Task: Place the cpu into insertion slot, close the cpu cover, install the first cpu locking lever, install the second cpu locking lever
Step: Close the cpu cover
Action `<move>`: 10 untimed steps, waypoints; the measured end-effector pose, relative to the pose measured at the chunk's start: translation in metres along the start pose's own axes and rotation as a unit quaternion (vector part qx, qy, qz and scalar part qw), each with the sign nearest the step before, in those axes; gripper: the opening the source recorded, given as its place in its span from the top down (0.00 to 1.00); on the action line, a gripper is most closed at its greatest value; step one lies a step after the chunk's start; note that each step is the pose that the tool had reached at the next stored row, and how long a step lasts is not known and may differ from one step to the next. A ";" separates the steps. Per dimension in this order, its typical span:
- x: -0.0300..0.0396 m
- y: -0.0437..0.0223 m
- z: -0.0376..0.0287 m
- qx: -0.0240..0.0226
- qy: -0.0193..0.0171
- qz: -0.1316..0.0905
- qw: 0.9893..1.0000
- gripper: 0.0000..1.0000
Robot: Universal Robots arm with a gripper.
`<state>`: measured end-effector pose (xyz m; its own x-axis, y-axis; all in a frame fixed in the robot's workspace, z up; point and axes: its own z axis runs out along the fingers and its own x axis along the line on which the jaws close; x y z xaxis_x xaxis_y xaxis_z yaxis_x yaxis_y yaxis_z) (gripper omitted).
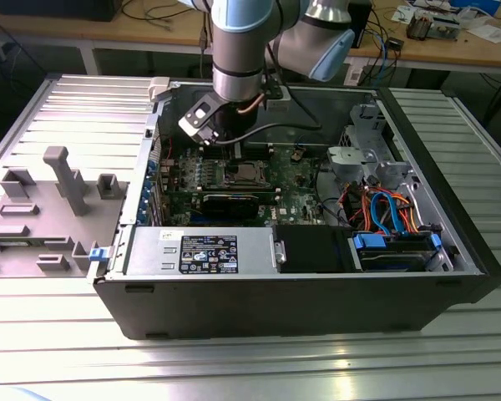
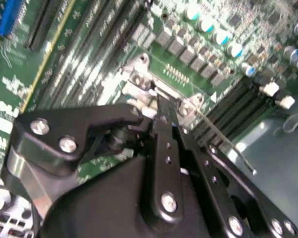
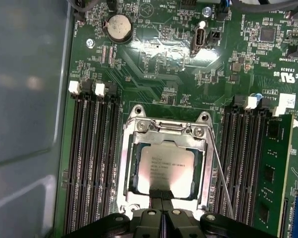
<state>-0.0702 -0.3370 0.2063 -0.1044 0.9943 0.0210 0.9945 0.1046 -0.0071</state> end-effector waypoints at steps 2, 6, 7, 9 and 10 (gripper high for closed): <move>0.0000 0.0000 -0.0019 0.000 0.000 0.000 1.000 0.89; 0.0001 -0.0001 -0.0079 0.000 0.000 0.000 1.000 0.89; 0.0001 0.0000 -0.0080 0.000 0.000 0.000 1.000 0.89; -0.0001 0.0010 -0.0081 0.000 0.000 0.000 1.000 0.89; -0.0001 0.0014 -0.0081 0.000 0.000 0.000 1.000 0.89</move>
<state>-0.0687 -0.3371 0.2144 -0.1045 0.9943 0.0213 0.9945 0.1047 -0.0075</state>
